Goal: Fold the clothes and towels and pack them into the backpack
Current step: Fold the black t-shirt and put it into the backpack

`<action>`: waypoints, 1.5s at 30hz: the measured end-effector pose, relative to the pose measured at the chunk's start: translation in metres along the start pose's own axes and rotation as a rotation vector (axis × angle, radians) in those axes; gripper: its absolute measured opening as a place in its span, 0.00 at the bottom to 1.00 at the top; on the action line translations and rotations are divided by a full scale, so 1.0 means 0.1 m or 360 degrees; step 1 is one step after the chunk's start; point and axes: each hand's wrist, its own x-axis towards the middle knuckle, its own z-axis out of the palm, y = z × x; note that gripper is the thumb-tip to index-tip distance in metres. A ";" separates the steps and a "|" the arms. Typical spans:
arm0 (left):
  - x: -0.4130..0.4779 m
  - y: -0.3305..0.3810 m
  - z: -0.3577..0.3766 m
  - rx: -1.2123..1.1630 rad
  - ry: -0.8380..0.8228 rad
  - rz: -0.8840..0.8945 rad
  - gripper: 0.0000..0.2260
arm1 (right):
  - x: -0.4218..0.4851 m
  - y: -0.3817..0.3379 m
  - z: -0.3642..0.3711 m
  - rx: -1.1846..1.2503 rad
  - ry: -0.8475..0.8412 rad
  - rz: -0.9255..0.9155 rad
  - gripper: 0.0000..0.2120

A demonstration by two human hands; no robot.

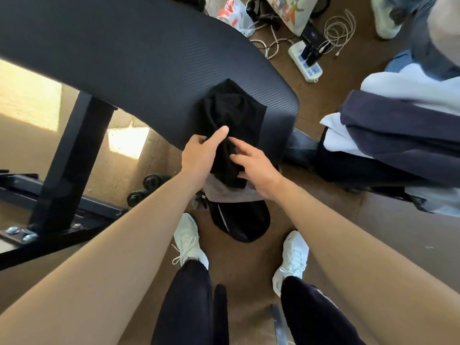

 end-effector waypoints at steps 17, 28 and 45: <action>-1.40 -0.37 0.21 -0.0679 -0.0647 -0.0379 0.16 | -1.28 0.82 -0.57 0.0470 0.0005 0.0418 0.43; -1.49 -1.42 0.22 -0.0623 -0.0966 -0.0685 0.27 | -1.88 1.49 -0.47 0.0592 0.0227 0.0275 0.25; -1.03 -1.93 0.54 -0.0184 -0.0092 0.0456 0.24 | -1.26 1.66 -0.52 -0.0061 0.0751 -0.0140 0.13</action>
